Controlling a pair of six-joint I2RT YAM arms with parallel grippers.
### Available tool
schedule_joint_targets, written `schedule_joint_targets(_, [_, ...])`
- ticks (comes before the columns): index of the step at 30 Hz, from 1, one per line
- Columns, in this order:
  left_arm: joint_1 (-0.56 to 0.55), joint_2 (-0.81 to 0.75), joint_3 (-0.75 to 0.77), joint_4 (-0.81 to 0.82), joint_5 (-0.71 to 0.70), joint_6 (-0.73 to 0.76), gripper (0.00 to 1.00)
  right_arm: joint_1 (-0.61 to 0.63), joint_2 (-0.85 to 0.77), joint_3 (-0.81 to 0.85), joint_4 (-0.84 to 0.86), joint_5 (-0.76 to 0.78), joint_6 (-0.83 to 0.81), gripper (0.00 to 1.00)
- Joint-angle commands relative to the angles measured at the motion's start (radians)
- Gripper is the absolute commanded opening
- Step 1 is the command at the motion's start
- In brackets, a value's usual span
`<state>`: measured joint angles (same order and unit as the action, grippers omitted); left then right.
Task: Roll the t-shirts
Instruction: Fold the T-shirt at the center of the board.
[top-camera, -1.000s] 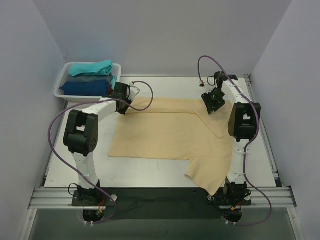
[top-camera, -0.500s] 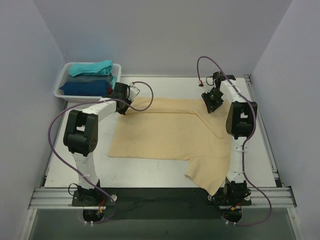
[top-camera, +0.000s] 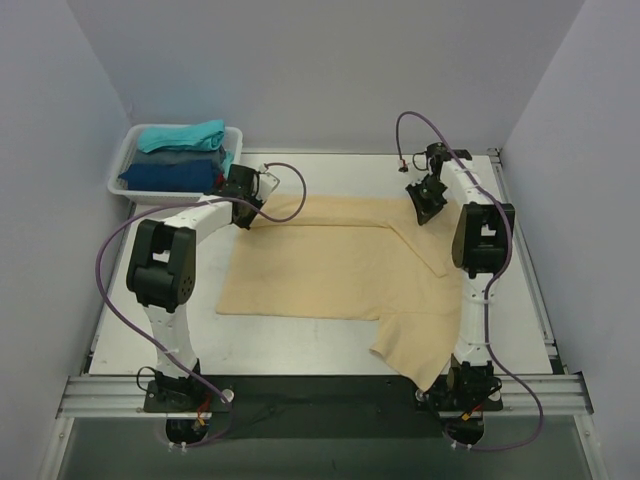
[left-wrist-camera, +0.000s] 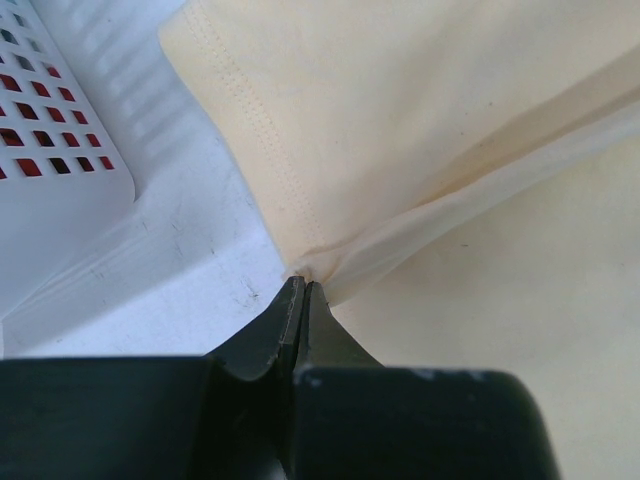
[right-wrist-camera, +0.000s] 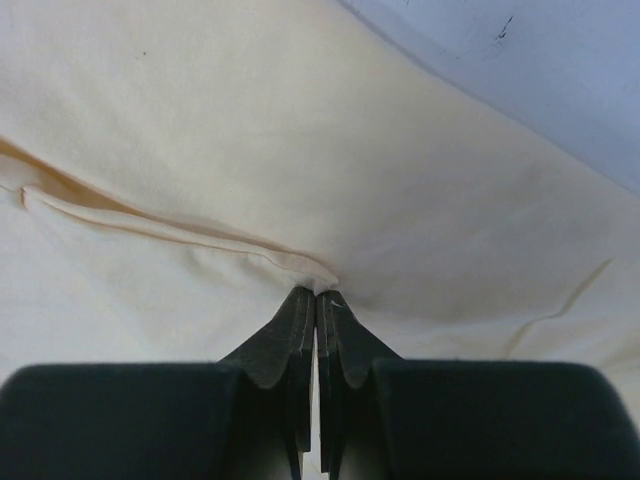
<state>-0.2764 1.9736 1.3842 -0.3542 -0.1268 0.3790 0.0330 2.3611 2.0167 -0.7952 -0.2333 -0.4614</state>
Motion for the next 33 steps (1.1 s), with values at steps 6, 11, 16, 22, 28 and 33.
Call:
schedule_joint_targets(6, [0.029, -0.019, 0.039, 0.055, 0.045, 0.03, 0.0, 0.038, -0.223, -0.127, -0.045, -0.037, 0.046, 0.0])
schedule_joint_targets(11, [0.042, -0.033, 0.026, 0.07, 0.099, 0.054, 0.0, 0.071, -0.31, -0.225, -0.053, -0.054, 0.043, 0.0])
schedule_joint_targets(16, [0.048, -0.059, -0.007, 0.083, 0.127, 0.086, 0.0, 0.102, -0.368, -0.341, -0.056, -0.058, 0.047, 0.0])
schedule_joint_targets(22, [0.056, -0.093, -0.068, 0.11, 0.171, 0.13, 0.0, 0.131, -0.428, -0.44, -0.056, -0.072, 0.056, 0.0])
schedule_joint_targets(28, [0.069, -0.104, -0.102, 0.179, 0.164, 0.175, 0.0, 0.176, -0.47, -0.493, -0.068, -0.116, 0.089, 0.0])
schedule_joint_targets(33, [0.077, -0.099, -0.1, 0.21, 0.147, 0.19, 0.0, 0.238, -0.496, -0.544, -0.072, -0.146, 0.105, 0.04])
